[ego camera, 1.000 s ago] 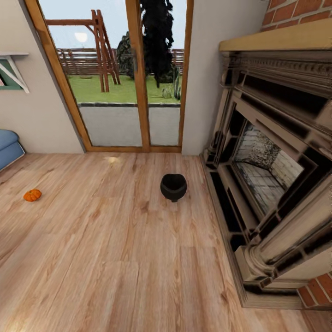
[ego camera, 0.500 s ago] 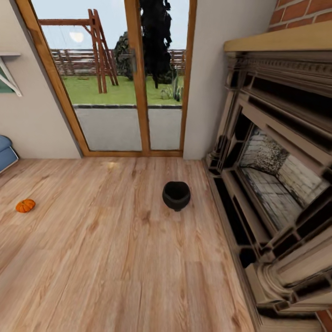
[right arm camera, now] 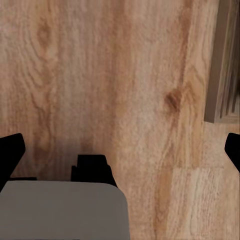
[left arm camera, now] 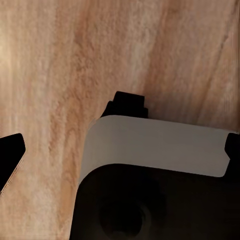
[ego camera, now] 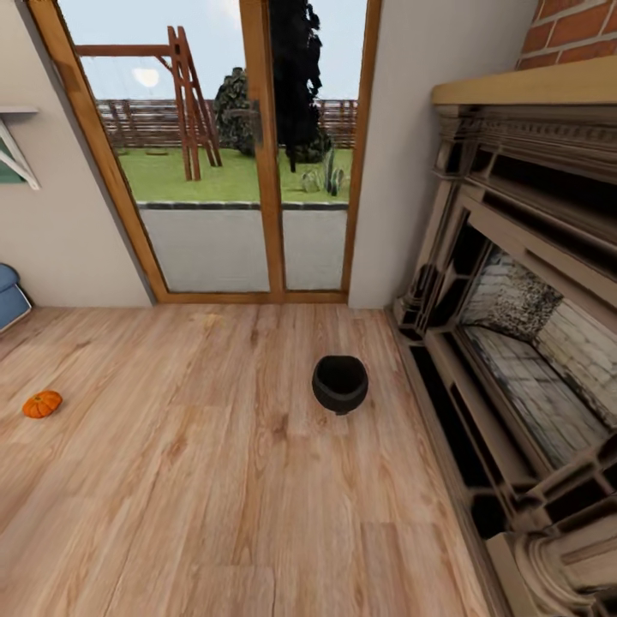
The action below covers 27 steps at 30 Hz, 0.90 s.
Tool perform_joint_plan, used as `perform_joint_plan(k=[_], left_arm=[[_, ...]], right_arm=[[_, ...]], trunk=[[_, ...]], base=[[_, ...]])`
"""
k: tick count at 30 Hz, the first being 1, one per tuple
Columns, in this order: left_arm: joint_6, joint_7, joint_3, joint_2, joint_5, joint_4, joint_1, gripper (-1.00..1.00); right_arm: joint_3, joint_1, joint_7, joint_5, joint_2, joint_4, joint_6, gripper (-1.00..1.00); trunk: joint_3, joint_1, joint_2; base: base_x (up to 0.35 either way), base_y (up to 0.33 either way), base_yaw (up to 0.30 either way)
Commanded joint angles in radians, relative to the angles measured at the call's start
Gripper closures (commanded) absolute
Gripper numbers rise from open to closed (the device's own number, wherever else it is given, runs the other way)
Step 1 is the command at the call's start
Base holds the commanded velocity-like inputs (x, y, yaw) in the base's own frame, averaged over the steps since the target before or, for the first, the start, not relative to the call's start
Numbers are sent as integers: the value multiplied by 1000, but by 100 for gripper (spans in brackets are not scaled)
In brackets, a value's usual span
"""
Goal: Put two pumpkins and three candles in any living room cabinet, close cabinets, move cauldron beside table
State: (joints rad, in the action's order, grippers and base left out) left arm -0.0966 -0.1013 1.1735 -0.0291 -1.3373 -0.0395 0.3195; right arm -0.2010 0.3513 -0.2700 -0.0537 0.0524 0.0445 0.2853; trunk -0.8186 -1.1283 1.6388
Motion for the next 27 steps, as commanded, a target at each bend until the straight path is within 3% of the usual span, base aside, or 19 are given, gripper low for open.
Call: perform_joint_plan(k=[1,27], left_arm=[[0,0,0,0,0,0,0,-100],[0,0,1,0,1,0,0,-100]], right_arm=[[0,0,0,0,0,0,0,-100],[0,-1,2,-5,-2,0,2,-100]], trunk=[[2,0,0],[43,0,0]], base=[[329,14,0],[336,-37,0]])
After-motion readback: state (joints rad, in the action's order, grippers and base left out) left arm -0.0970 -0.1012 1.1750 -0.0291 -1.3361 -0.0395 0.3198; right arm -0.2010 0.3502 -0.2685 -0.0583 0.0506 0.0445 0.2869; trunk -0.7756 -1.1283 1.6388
